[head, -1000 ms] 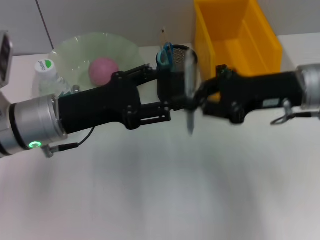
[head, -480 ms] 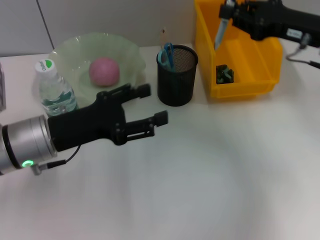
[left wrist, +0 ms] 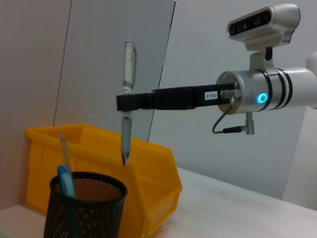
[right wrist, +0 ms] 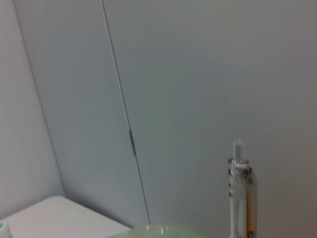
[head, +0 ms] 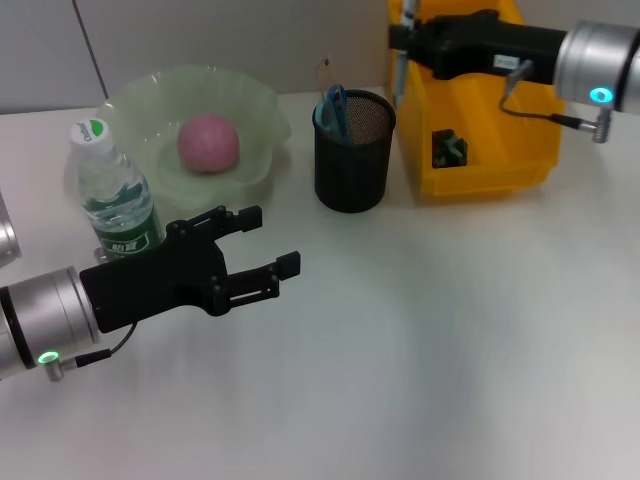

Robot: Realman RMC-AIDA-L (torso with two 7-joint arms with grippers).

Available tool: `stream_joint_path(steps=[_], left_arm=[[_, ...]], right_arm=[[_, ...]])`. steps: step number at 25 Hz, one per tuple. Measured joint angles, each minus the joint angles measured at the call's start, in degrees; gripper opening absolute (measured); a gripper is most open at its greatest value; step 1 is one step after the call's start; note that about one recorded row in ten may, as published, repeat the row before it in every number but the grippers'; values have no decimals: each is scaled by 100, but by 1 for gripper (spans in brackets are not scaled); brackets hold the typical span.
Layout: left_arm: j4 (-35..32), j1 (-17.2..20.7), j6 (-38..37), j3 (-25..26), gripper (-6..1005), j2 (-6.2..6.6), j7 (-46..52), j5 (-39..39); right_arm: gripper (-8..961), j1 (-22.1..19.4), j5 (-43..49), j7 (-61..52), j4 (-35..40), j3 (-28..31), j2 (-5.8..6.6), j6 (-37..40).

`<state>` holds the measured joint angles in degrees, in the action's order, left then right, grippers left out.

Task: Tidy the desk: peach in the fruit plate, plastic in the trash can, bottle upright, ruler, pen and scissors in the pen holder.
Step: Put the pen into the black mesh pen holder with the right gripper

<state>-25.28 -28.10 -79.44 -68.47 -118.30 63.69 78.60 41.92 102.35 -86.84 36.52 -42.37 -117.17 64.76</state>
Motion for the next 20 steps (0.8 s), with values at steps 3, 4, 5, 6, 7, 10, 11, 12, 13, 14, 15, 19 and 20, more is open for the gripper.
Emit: stream_joint_path(steps=[3, 4, 5, 6, 7, 10, 11, 12, 13, 14, 15, 19, 20], left_arm=[[67, 9, 69, 0, 829, 0, -38, 14], [67, 9, 71, 0, 829, 0, -38, 20], [67, 6, 79, 1, 829, 3, -38, 38], [67, 0, 92, 1, 829, 5, -39, 58], [67, -7, 102, 1, 829, 6, -39, 72], [67, -24, 128, 1, 829, 1, -40, 88], [67, -28, 147, 0, 829, -2, -40, 90], [67, -34, 163, 1, 829, -3, -41, 92], [67, -40, 186, 1, 829, -6, -41, 92], [67, -42, 198, 1, 829, -7, -41, 93], [67, -44, 206, 1, 829, -9, -42, 94], [67, -57, 210, 1, 829, -9, -40, 95], [67, -60, 210, 1, 829, -10, -36, 94]], right_arm=[[133, 59, -17, 93, -39, -170, -98, -272], [133, 79, -21, 139, -45, -213, -135, -354], [133, 97, -24, 179, -57, -258, -155, -412], [133, 117, -27, 208, -77, -301, -168, -474], [133, 140, -30, 221, -108, -347, -173, -525], [133, 179, -44, 227, -202, -406, -175, -637], [133, 183, -49, 237, -216, -409, -178, -669], [133, 185, -56, 249, -229, -409, -183, -695], [133, 185, -61, 259, -241, -409, -187, -708], [133, 186, -65, 267, -259, -410, -192, -718], [133, 187, -67, 273, -290, -412, -195, -730], [133, 241, -68, 285, -439, -413, -201, -988], [133, 263, -67, 285, -479, -413, -204, -1059]])
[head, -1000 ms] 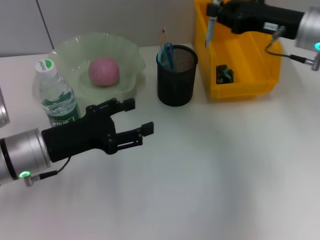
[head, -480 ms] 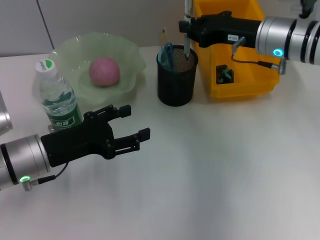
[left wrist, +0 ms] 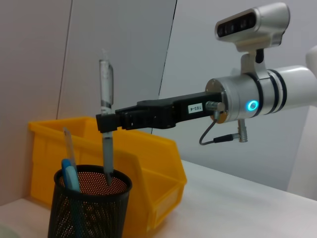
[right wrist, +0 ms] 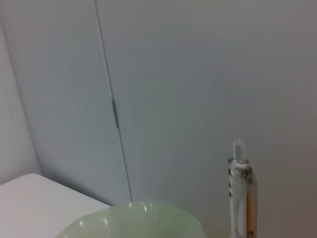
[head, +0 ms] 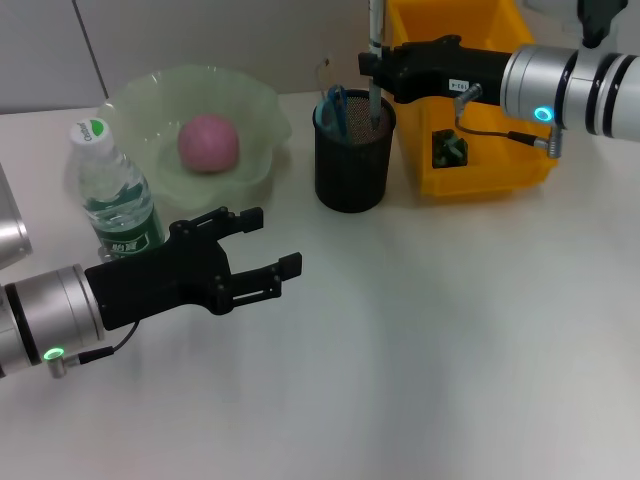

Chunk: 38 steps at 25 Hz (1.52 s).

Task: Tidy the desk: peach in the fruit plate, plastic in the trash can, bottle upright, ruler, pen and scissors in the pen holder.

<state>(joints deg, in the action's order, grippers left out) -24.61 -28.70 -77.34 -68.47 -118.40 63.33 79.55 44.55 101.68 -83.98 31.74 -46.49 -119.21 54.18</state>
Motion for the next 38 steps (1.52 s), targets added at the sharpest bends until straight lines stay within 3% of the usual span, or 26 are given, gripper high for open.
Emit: stream_joint_path(steps=[22, 33, 38], left_arm=[[-21, -17, -2, 0, 829, 19, 48, -1], [-34, -30, -26, 2, 829, 25, 56, -1], [-36, -31, -31, 0, 829, 28, 57, -1]], right_arm=[[148, 71, 35, -36, -87, -245, 10, -8], [608, 35, -24, -137, 38, -291, 9, -54], [710, -106, -364, -166, 192, -304, 15, 28]])
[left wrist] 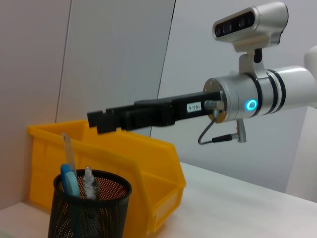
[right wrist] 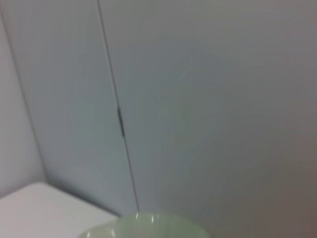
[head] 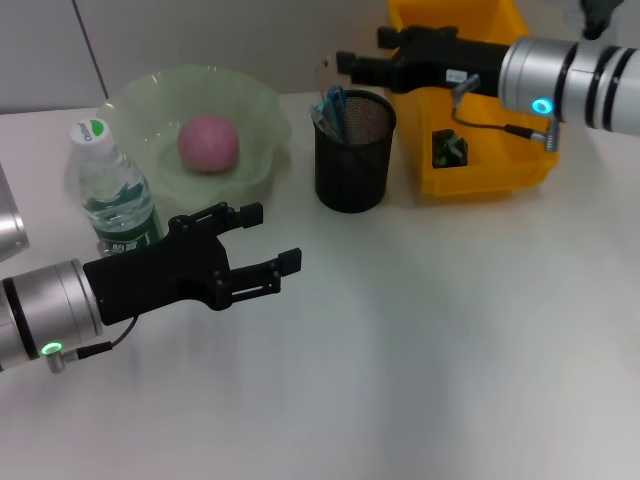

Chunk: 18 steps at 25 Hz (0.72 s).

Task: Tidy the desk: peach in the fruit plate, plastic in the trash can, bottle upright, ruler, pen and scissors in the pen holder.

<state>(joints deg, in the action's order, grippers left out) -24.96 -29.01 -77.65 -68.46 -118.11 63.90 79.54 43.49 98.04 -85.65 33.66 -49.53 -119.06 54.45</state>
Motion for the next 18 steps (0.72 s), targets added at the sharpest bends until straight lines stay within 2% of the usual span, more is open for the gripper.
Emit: stream_joint_path(steps=[4, 7, 11, 12, 13, 17, 18], left_arm=[[20, -2, -12, 20, 829, -1, 18, 0], [5, -2, -20, 14, 829, -1, 73, 0], [-10, -6, -40, 0, 829, 3, 160, 12], [-10, -6, -40, 0, 829, 3, 160, 12], [-15, -19, -55, -1, 829, 9, 215, 47], [-66, -79, -394, -1, 829, 178, 793, 404], [-66, -79, -394, -1, 829, 178, 793, 404]], right_arm=[[753, -223, -477, 0, 178, -14, -4, 185], [785, -461, -987, 20, 217, 43, 56, 780], [828, -871, -1454, 20, 229, 49, 223, 2232], [829, -1060, -1455, -89, 196, 32, 344, 2946], [830, -1060, -1455, -89, 196, 32, 344, 2946], [832, -1296, -938, -264, 158, 18, 515, 3874], [831, -1324, -666, -270, 148, 24, 534, 4073]])
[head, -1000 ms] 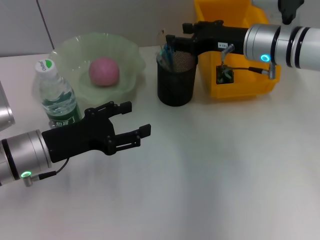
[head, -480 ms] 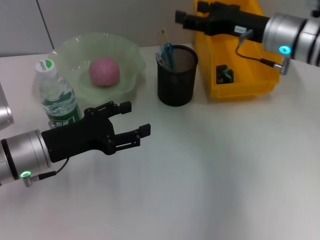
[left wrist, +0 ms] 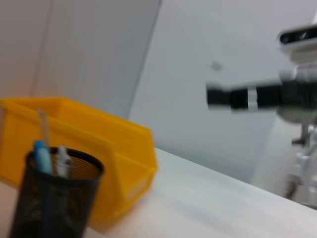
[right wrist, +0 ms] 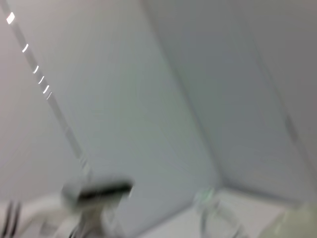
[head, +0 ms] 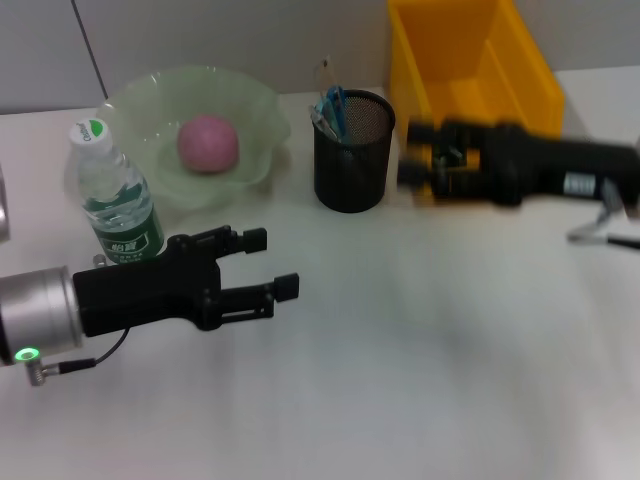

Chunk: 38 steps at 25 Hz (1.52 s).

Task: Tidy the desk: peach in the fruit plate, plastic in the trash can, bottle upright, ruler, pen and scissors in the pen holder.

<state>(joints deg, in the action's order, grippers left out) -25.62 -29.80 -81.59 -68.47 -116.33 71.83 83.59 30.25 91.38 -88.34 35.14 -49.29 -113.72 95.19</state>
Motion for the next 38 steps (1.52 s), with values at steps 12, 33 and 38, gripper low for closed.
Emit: stream_joint_path(steps=[12, 33, 38], left_arm=[[-1, 91, -1137, 48, 829, 321, 821, 566], [-14, 48, -1144, 9, 829, 318, 781, 716], [-28, 43, -1151, 25, 829, 315, 780, 857]], right_arm=[[831, -58, 1936, 29, -31, -1, -16, 487], [832, -98, 2016, 116, -34, 5, -65, 509], [832, -98, 2016, 116, -34, -3, -78, 520]])
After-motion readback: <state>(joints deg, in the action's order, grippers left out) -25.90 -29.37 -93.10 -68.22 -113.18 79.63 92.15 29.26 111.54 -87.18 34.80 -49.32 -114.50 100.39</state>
